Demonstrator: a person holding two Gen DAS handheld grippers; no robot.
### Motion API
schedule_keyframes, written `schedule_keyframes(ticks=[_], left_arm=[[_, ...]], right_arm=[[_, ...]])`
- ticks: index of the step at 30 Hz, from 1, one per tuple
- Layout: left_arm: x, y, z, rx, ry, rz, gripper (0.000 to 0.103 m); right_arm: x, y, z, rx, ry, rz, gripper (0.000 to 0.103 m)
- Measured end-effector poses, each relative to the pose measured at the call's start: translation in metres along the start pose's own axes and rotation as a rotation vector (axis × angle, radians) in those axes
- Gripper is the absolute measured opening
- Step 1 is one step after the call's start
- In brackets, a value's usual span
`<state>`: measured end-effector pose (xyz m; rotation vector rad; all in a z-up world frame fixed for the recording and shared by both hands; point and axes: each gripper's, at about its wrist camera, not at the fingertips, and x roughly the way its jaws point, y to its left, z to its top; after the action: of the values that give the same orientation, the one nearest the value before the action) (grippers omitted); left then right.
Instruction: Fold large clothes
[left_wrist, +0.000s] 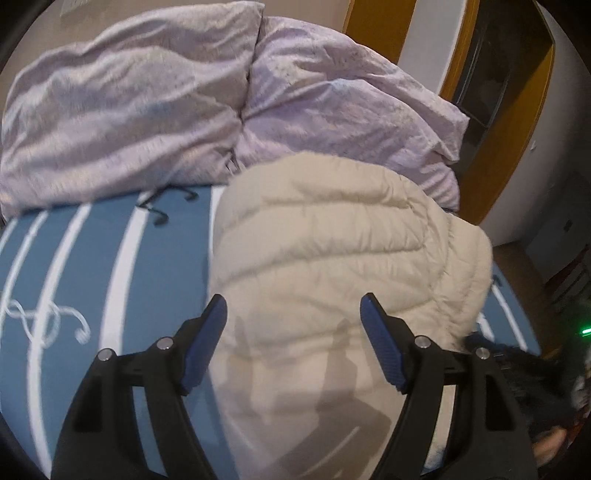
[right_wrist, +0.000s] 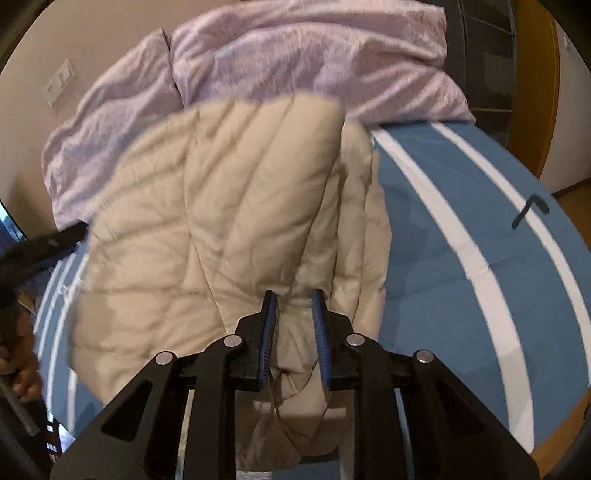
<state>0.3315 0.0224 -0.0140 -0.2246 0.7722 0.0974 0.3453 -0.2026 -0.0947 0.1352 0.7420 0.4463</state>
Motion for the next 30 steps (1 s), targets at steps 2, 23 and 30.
schedule_keyframes(ticks=[2,23,30], left_arm=[[0.004,0.002,0.008,0.007,-0.001,0.018,0.074],[0.054,-0.008,0.042,0.119,-0.105,0.203,0.081],[0.079,-0.015,0.026,0.087,-0.085,0.156,0.083]], right_arm=[[-0.008,0.005,0.013,-0.002,-0.030,0.014,0.027],[0.069,0.027,0.072,-0.091,-0.108,-0.159,0.041],[0.088,0.002,0.059,-0.058,-0.107,-0.181,0.039]])
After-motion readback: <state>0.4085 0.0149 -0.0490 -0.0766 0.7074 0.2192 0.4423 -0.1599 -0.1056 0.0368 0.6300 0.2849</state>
